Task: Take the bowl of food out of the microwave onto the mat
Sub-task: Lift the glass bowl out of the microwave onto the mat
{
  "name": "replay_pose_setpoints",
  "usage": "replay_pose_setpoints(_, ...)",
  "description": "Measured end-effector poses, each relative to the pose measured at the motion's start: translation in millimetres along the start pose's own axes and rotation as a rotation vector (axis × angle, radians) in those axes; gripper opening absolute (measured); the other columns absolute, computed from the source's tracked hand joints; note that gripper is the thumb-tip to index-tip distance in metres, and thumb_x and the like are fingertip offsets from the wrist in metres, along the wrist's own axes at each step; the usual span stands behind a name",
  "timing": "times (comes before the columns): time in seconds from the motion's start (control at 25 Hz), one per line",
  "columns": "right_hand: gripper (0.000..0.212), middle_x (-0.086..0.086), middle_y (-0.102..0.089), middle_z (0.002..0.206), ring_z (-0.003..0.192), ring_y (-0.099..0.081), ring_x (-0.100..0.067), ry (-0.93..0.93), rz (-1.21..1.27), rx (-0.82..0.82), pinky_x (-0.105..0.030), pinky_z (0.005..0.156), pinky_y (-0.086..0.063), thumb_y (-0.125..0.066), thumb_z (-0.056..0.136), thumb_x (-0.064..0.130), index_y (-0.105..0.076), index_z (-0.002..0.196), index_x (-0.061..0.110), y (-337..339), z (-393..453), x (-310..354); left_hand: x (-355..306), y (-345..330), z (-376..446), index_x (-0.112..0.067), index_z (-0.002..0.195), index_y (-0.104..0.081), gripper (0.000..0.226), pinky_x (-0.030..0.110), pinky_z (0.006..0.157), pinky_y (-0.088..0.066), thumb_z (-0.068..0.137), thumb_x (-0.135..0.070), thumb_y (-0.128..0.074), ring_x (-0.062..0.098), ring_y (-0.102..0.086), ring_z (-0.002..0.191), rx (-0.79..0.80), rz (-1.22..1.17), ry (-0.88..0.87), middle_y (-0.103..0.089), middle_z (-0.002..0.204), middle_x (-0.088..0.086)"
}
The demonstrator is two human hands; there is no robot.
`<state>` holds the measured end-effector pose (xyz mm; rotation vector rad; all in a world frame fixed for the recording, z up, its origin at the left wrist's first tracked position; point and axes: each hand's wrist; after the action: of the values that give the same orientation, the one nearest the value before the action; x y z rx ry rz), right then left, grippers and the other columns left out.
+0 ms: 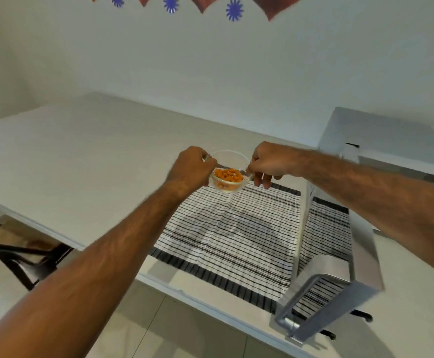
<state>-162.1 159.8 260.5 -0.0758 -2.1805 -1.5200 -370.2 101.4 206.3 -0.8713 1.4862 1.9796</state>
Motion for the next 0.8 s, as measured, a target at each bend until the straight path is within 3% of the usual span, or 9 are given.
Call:
replay_pose_setpoints(0.12,0.027,-0.001,-0.081,0.070,0.047,-0.064,-0.005,-0.026,-0.056,0.088,-0.019,0.043,-0.042,-0.068,0.099,0.024,-0.076,0.090,0.000,-20.1,23.0,3.3,28.8,-15.2,-0.9,-0.008,0.119,-0.074,0.032,0.015,0.047,-0.045,0.106,-0.030,-0.054,0.010,-0.071,0.057,0.021,0.000,0.044,-0.072,0.077,0.000)
replay_pose_setpoints(0.36,0.022,-0.011,-0.079,0.077,0.052,-0.061,-0.012,-0.127,-0.100,0.269,-0.020,0.040,-0.039,-0.067,0.100,0.013,-0.071,0.106,-0.008,-49.7,55.1,6.4,65.8,-43.8,-5.4,-0.011,0.118,-0.069,0.028,0.012,0.046,-0.040,0.108,-0.031,-0.051,0.006,-0.069,0.057,0.083,0.014,0.117,-0.072,0.083,0.001)
replay_pose_setpoints(0.48,0.023,-0.014,-0.077,0.079,0.052,-0.061,-0.012,-0.167,-0.116,0.352,-0.019,0.039,-0.037,-0.063,0.102,0.010,-0.069,0.110,-0.010,-67.7,64.3,4.0,81.6,-54.5,-5.8,-0.013,0.112,-0.069,0.024,0.016,0.052,-0.043,0.108,-0.031,-0.053,0.007,-0.072,0.057,0.132,0.000,0.148,-0.073,0.080,-0.001)
replay_pose_setpoints(0.8,0.018,-0.016,-0.075,0.081,0.053,-0.066,-0.014,-0.215,-0.166,0.437,-0.019,0.040,-0.038,-0.052,0.107,0.006,-0.058,0.091,0.001,-104.6,75.7,4.2,114.7,-73.5,-15.2,-0.013,0.101,-0.068,0.023,0.018,0.056,-0.041,0.109,-0.028,-0.052,0.005,-0.073,0.061,0.205,-0.014,0.207,-0.073,0.066,-0.003)
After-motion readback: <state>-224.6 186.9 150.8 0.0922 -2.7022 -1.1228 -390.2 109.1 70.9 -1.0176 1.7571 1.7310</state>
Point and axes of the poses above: each hand's wrist, its own z-axis towards the middle knuckle, its own y-axis out of the back of the hand, x = y × z
